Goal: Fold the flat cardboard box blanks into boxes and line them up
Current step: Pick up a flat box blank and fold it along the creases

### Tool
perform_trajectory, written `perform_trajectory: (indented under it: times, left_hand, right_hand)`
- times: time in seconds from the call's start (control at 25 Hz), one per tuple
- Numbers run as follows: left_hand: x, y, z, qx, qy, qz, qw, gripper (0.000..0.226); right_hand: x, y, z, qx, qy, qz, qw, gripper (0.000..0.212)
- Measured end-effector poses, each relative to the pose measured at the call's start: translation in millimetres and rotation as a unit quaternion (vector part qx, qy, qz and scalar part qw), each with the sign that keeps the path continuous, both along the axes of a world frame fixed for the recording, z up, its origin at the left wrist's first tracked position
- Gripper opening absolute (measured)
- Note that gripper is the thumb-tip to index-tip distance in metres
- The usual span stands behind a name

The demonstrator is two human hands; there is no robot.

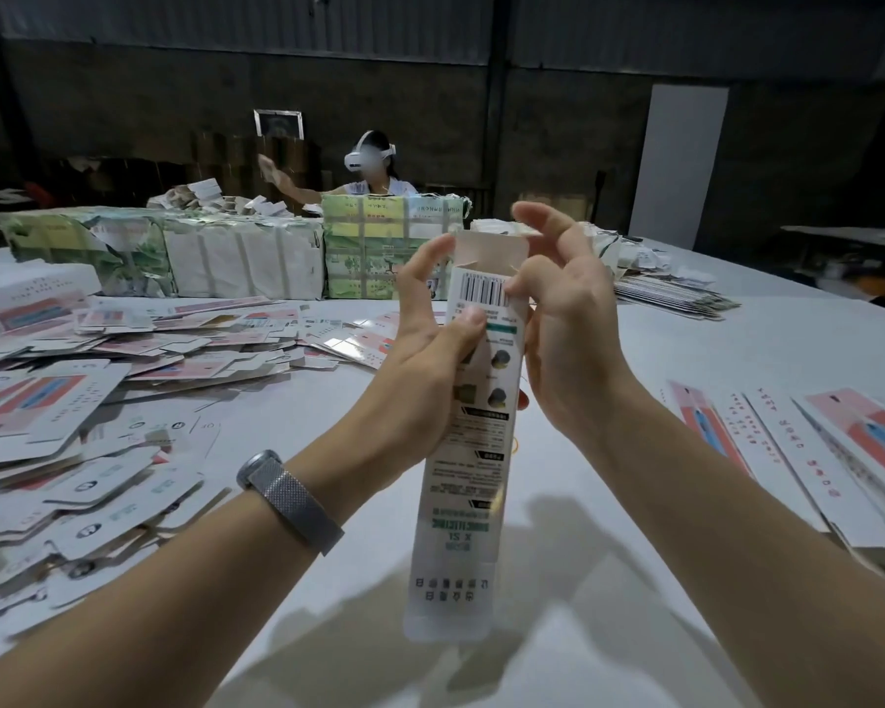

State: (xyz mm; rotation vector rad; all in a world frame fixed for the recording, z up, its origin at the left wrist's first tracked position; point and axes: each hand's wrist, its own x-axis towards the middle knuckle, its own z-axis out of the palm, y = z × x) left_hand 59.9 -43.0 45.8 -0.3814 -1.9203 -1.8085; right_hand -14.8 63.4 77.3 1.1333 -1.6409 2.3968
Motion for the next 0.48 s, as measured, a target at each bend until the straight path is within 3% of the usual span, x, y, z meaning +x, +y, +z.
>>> perform_trajectory:
  times: [0.24,0.48]
  left_hand:
    - [0.4,-2.8,1.4,0.005,-0.016,-0.008,1.000,0.048]
    - [-0.8,-5.7,0.2,-0.038,0.036,-0.019,0.998,0.052]
  right_hand:
    - [2.5,0.2,-4.6,0.035,0.042,-0.012,0.998,0.020]
    - [-3.5,3.4,3.7,0.068,0.011,0.042,0.997,0.018]
